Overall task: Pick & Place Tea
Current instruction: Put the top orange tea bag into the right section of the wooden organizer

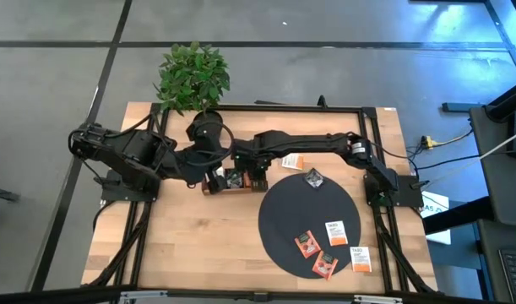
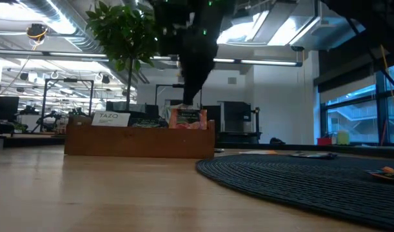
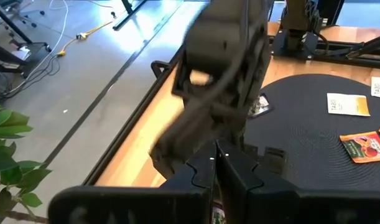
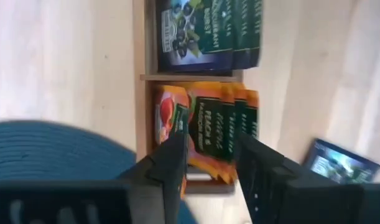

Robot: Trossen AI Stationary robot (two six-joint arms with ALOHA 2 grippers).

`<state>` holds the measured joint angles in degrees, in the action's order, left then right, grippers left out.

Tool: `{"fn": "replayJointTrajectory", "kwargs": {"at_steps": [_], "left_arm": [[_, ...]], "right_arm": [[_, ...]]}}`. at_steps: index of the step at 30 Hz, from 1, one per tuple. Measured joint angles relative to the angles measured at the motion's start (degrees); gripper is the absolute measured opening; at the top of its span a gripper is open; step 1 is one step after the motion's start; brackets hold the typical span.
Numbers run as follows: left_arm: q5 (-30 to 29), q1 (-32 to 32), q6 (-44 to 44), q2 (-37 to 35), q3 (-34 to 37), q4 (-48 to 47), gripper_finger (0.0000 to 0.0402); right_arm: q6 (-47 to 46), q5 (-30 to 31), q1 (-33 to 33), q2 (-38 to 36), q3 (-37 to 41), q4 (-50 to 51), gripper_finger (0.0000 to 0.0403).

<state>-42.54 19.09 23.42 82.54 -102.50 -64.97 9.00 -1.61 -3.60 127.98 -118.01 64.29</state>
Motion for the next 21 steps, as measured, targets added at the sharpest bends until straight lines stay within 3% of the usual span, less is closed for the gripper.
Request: {"fn": "replayJointTrajectory", "kwargs": {"at_steps": [4, 8, 11, 17, 21], "left_arm": [[-0.02, 0.0, 1.43, 0.0, 0.0, -1.24, 0.0006], [-1.27, 0.35, 5.36, 0.32, 0.0, -3.16, 0.0004], [-4.05, 1.62, 7.14, 1.64, 0.0, -2.95, 0.0006], [-6.76, 4.63, 7.74, 6.64, 0.01, -1.66, 0.001], [-7.6, 3.64, 5.64, 10.74, 0.02, 4.3, 0.0007]], "right_arm": [[-2.55, -0.05, 0.02, -1.41, -3.74, 4.61, 0.0148], [-5.66, -3.96, 0.11, -7.74, 0.13, 3.3, 0.0149], [-9.26, -5.77, 1.12, -14.5, 9.03, -1.44, 0.0149], [-23.13, -4.07, 5.94, -32.09, 34.54, -17.53, 0.0149], [-34.04, -4.2, 10.03, -41.47, 47.91, -26.34, 0.0149]]}}
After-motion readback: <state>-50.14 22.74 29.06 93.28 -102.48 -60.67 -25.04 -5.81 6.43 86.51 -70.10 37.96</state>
